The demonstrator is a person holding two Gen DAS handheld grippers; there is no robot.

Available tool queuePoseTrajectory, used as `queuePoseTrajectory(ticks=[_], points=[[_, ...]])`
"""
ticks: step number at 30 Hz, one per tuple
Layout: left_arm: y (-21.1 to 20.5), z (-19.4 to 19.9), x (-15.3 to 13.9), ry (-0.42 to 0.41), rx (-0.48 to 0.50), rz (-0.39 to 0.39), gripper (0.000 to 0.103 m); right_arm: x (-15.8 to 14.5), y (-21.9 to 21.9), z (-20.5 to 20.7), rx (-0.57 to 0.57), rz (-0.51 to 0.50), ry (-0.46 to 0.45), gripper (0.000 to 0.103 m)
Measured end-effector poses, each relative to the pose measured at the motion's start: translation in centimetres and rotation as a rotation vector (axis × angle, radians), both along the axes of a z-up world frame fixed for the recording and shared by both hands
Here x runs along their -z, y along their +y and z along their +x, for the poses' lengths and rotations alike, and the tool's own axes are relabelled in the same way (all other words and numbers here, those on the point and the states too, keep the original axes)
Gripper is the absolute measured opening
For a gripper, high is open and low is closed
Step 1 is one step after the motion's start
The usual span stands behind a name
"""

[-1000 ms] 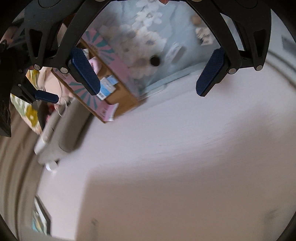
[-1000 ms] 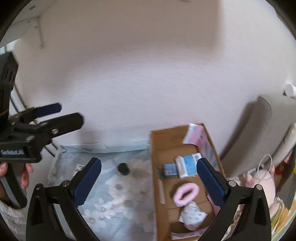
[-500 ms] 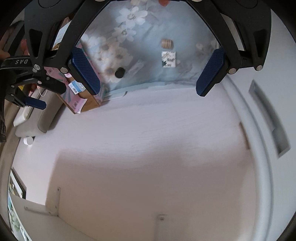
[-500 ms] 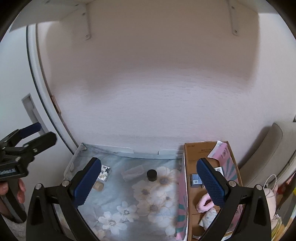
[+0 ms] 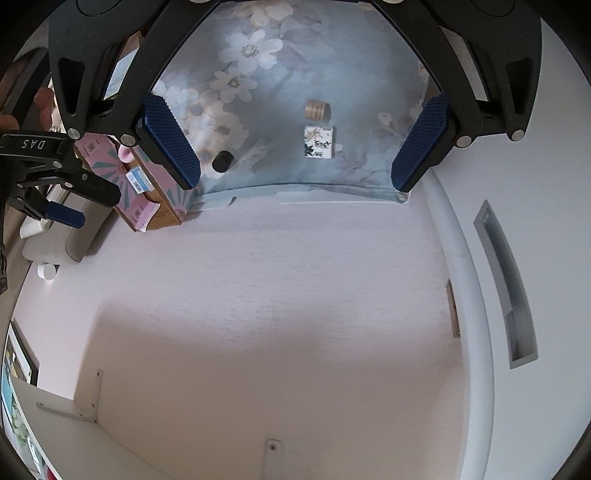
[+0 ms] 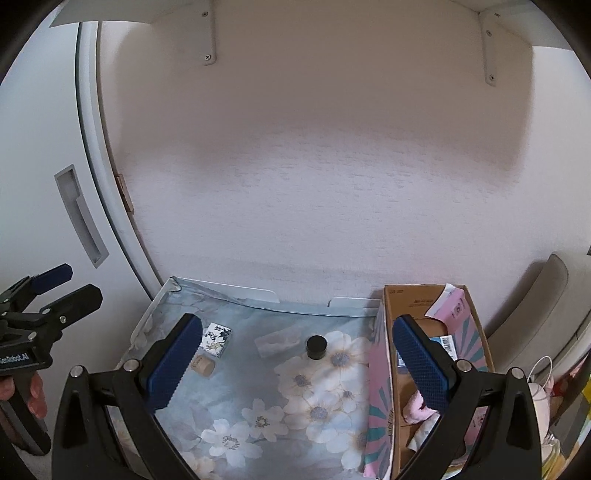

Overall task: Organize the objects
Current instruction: 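Withdraw both tools from the cardboard box back over the tray, then lower the left tool and grasp the white tissue pack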

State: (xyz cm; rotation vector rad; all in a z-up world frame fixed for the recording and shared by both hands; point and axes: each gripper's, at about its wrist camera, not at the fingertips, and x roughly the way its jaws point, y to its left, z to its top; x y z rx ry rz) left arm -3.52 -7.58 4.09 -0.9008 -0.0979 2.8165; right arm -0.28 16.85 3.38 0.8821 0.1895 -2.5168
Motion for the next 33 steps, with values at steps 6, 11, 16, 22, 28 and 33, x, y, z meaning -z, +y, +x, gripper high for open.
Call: queuePoseTrajectory(ticks=[6,11,16,22,28,33], points=[[-0.6,-0.5,0.3,0.001,-0.001,-0.020,0.103,0.2,0.0,-0.1,0.000,-0.009,-0.005,0.103],[-1.2,-1.6,1.1,-0.007,0.007,-0.052,0.103,0.5,-0.1,-0.3,0.000,-0.009,-0.009,0.103],[-1.9,-3.3,3.3,-0.051,0.013,-0.099,0.103,1.2,-0.5,-1.2,0.015,0.010,-0.035,0.103],[-2.8,-6.4,8.8,-0.185,0.045,-0.116,0.103,2.7,-1.1,-2.4,0.027,0.027,-0.086,0.103],[-2.5,-10.5,15.3,-0.338,0.089,-0.071,0.103,4.7,-1.7,-3.9,0.042,0.052,-0.140,0.103],[-0.1,-14.2,20.2,-0.439,0.122,-0.116,0.098,6.4,-2.1,-5.1,0.055,0.074,-0.176,0.103]])
